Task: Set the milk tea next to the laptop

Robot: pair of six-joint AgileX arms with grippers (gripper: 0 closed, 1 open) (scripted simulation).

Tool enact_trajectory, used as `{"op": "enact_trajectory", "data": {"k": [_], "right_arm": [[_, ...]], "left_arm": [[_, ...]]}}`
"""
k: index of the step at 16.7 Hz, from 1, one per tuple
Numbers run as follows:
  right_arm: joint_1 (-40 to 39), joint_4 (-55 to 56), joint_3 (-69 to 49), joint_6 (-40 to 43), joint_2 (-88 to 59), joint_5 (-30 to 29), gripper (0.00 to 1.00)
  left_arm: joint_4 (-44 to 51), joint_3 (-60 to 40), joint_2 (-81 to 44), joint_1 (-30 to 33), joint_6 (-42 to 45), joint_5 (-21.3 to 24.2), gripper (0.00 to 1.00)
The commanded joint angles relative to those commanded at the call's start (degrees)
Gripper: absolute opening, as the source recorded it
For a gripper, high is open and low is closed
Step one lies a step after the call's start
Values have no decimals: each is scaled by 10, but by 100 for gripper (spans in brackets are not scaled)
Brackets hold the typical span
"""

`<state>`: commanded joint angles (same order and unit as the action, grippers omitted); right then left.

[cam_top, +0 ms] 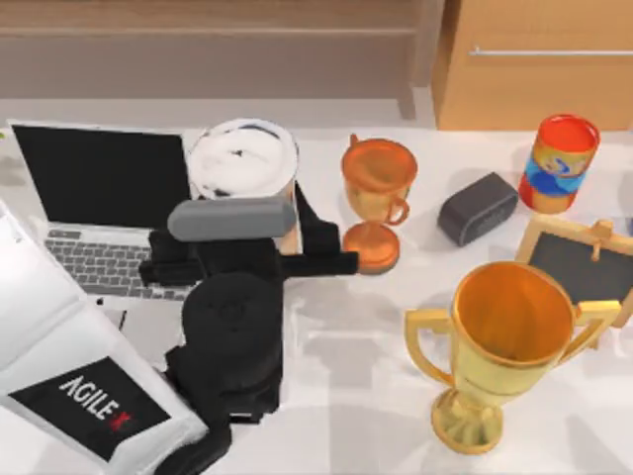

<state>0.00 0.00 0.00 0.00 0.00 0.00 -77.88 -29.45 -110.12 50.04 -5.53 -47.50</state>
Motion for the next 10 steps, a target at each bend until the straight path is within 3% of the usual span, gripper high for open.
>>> {"op": "enact_trajectory", "data": {"k": [9, 10], "right_arm": [[0, 0, 0, 0, 0, 0, 100], [0, 0, 0, 0, 0, 0, 100]], "left_arm": [[0, 17, -29, 2, 0, 1, 0], [0, 17, -29, 2, 0, 1, 8]]}}
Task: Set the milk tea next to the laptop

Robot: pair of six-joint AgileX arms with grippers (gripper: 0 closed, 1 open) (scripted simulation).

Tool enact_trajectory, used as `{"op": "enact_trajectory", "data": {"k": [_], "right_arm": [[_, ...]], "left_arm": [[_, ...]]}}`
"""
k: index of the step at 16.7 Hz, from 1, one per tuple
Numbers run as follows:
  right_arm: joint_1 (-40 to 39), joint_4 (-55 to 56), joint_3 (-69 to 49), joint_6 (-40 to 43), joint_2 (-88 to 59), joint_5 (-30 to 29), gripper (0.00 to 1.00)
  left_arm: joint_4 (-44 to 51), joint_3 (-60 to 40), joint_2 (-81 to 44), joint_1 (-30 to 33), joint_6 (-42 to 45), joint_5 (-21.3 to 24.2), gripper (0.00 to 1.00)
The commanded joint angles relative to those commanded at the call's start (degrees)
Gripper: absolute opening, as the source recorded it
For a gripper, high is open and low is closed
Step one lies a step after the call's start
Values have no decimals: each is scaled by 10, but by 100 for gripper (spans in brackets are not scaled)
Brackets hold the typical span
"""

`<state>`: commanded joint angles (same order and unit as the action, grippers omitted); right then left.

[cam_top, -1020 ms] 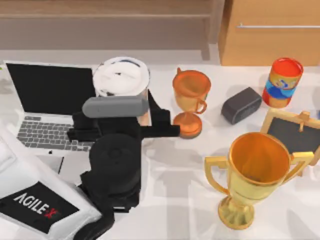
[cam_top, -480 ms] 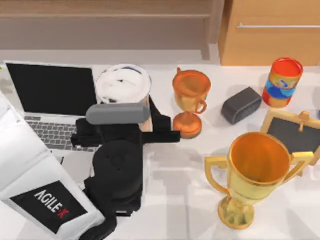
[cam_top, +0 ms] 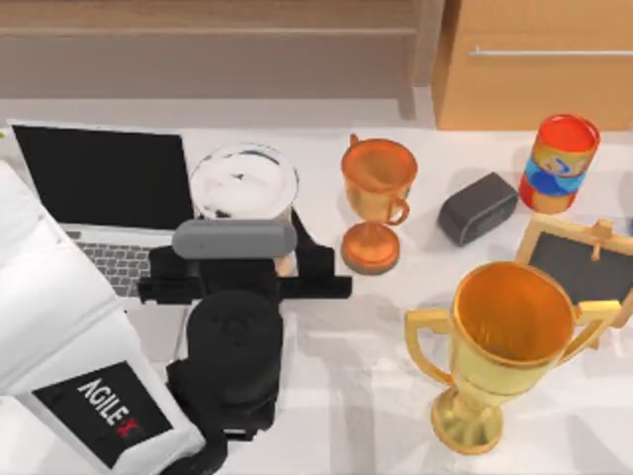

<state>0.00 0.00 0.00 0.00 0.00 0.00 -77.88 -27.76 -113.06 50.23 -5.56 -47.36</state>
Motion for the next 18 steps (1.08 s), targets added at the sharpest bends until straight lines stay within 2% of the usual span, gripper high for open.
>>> {"op": "enact_trajectory", "data": {"k": [12, 18], "right_arm": [[0, 0, 0, 0, 0, 0, 100], [0, 0, 0, 0, 0, 0, 100]], "left_arm": [[0, 0, 0, 0, 0, 0, 98], [0, 0, 0, 0, 0, 0, 100]]}}
